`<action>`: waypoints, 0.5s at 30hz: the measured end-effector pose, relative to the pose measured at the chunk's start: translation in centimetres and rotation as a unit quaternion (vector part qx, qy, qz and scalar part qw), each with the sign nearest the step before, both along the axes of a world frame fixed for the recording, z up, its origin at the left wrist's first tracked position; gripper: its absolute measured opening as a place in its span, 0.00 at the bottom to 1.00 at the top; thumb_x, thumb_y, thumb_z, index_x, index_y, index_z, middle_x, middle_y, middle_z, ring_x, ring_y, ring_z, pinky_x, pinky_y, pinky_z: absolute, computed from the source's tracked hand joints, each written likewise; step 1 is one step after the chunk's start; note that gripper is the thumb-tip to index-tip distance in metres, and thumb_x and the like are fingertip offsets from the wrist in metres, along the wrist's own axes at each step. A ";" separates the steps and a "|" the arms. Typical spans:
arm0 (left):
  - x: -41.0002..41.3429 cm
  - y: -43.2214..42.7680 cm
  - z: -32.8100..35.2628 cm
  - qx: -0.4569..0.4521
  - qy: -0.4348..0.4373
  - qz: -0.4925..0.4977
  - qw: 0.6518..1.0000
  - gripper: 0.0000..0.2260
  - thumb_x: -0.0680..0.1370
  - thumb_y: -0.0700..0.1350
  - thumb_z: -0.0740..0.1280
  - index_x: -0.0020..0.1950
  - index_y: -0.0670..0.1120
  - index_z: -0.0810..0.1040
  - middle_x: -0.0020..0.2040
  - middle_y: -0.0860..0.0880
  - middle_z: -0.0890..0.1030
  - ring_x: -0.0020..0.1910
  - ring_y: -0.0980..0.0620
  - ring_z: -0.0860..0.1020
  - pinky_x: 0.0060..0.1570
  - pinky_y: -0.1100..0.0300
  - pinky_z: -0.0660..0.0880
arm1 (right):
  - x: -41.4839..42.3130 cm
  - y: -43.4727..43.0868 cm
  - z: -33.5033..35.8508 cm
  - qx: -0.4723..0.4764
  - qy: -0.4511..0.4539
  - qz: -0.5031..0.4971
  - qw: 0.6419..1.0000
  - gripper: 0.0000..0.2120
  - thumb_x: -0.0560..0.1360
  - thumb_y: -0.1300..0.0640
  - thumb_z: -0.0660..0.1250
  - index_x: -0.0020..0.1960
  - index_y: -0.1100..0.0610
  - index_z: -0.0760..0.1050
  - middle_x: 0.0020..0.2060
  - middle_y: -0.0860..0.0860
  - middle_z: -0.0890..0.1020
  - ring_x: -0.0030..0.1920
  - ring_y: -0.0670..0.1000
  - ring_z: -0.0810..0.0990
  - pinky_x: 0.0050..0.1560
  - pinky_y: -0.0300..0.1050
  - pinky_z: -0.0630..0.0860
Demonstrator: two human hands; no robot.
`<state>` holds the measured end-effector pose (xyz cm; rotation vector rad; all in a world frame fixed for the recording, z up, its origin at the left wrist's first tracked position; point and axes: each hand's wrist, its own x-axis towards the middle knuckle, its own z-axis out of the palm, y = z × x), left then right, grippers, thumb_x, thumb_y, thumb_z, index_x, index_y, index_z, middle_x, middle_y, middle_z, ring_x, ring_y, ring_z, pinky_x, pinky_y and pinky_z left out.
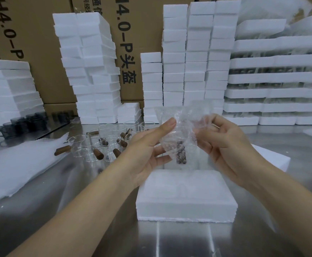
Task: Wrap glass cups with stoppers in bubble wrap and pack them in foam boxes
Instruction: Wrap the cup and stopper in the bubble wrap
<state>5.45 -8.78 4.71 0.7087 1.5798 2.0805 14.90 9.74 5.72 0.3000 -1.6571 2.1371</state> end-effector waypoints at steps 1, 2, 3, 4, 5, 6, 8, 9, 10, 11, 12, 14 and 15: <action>0.0 0.1 -0.1 -0.003 0.000 0.005 1.000 0.23 0.67 0.62 0.85 0.57 0.52 0.90 0.60 0.45 0.88 0.59 0.44 0.87 0.68 0.43 0.80 | 0.1 -0.2 0.0 0.043 0.003 -0.027 0.999 0.08 0.77 0.69 0.72 0.53 0.59 0.81 0.54 0.59 0.88 0.53 0.54 0.87 0.57 0.41 0.82; 0.1 0.1 -0.1 -0.006 0.000 0.009 1.000 0.24 0.67 0.62 0.84 0.58 0.51 0.90 0.61 0.45 0.88 0.60 0.44 0.87 0.69 0.42 0.79 | 0.2 -0.2 -0.1 0.083 0.006 -0.053 0.995 0.09 0.77 0.70 0.71 0.50 0.57 0.84 0.53 0.58 0.88 0.53 0.54 0.88 0.58 0.42 0.82; 0.2 0.1 -0.2 -0.008 0.001 0.011 1.000 0.24 0.68 0.62 0.84 0.58 0.51 0.90 0.61 0.45 0.88 0.60 0.43 0.87 0.70 0.41 0.79 | 0.3 -0.3 -0.1 0.113 0.008 -0.071 0.991 0.11 0.77 0.71 0.70 0.50 0.57 0.85 0.52 0.57 0.88 0.53 0.54 0.88 0.58 0.43 0.82; 0.3 0.1 -0.2 -0.010 0.002 0.014 1.000 0.23 0.69 0.62 0.83 0.59 0.51 0.90 0.61 0.45 0.88 0.60 0.44 0.87 0.70 0.41 0.78 | 0.4 -0.3 -0.1 0.135 0.010 -0.083 0.987 0.11 0.78 0.71 0.70 0.52 0.58 0.85 0.52 0.56 0.89 0.54 0.54 0.88 0.59 0.41 0.82; 0.4 0.1 -0.1 -0.012 0.003 0.019 1.000 0.22 0.70 0.62 0.82 0.59 0.50 0.90 0.61 0.45 0.88 0.59 0.44 0.87 0.70 0.41 0.78 | 0.5 -0.4 0.0 0.154 0.009 -0.091 0.984 0.11 0.79 0.70 0.70 0.54 0.59 0.86 0.51 0.54 0.89 0.54 0.51 0.88 0.57 0.38 0.81; 0.5 0.1 -0.1 -0.014 0.005 0.024 1.000 0.22 0.71 0.62 0.82 0.58 0.50 0.90 0.60 0.44 0.88 0.59 0.43 0.87 0.71 0.40 0.77 | 0.7 -0.6 0.2 0.175 0.004 -0.091 0.980 0.10 0.80 0.68 0.69 0.55 0.57 0.86 0.51 0.51 0.89 0.54 0.48 0.87 0.55 0.33 0.79; 0.7 0.0 0.0 -0.019 0.013 0.033 0.999 0.23 0.71 0.62 0.81 0.59 0.50 0.90 0.60 0.44 0.88 0.63 0.39 0.85 0.73 0.38 0.75 | 1.1 -1.0 0.4 0.220 -0.011 -0.067 0.973 0.13 0.82 0.65 0.67 0.51 0.51 0.88 0.48 0.45 0.89 0.51 0.40 0.86 0.50 0.26 0.74; 0.8 0.0 0.0 -0.026 0.023 0.034 0.999 0.24 0.71 0.63 0.81 0.60 0.49 0.89 0.60 0.43 0.88 0.64 0.38 0.84 0.73 0.37 0.75 | 1.2 -1.0 0.5 0.246 -0.021 -0.055 0.968 0.17 0.82 0.65 0.66 0.45 0.49 0.88 0.44 0.41 0.88 0.46 0.37 0.84 0.48 0.26 0.73; 0.9 0.0 0.0 -0.037 0.036 0.034 0.998 0.27 0.70 0.64 0.80 0.61 0.47 0.89 0.59 0.43 0.88 0.64 0.37 0.84 0.71 0.38 0.75 | 1.1 -0.9 0.5 0.267 -0.034 -0.049 0.962 0.19 0.80 0.66 0.65 0.39 0.48 0.86 0.38 0.39 0.85 0.40 0.37 0.80 0.47 0.31 0.72; 1.0 -0.1 0.0 -0.048 0.051 0.034 0.997 0.29 0.70 0.65 0.79 0.62 0.46 0.88 0.59 0.43 0.88 0.64 0.37 0.84 0.68 0.39 0.77 | 1.0 -0.8 0.5 0.280 -0.049 -0.045 0.958 0.20 0.79 0.66 0.64 0.35 0.48 0.83 0.35 0.41 0.81 0.37 0.39 0.76 0.47 0.37 0.69; 1.0 -0.1 0.0 -0.058 0.062 0.034 0.996 0.30 0.69 0.66 0.79 0.63 0.46 0.87 0.58 0.43 0.88 0.63 0.37 0.84 0.66 0.41 0.78 | 0.9 -0.6 0.4 0.290 -0.063 -0.041 0.954 0.19 0.78 0.66 0.64 0.34 0.49 0.82 0.34 0.44 0.78 0.36 0.42 0.73 0.46 0.42 0.67; 0.9 -0.2 -0.1 -0.065 0.070 0.032 0.995 0.30 0.70 0.65 0.79 0.63 0.47 0.87 0.58 0.43 0.89 0.61 0.39 0.86 0.67 0.41 0.77 | 0.6 -0.3 0.2 0.299 -0.077 -0.037 0.950 0.11 0.76 0.62 0.66 0.39 0.53 0.83 0.35 0.45 0.79 0.38 0.44 0.73 0.46 0.45 0.66; 0.8 -0.2 -0.1 -0.062 0.068 0.032 0.995 0.29 0.70 0.65 0.79 0.63 0.47 0.88 0.58 0.43 0.89 0.61 0.40 0.86 0.69 0.41 0.77 | 0.5 -0.3 0.1 0.295 -0.072 -0.045 0.952 0.08 0.74 0.60 0.66 0.44 0.55 0.84 0.37 0.45 0.80 0.39 0.44 0.73 0.46 0.43 0.68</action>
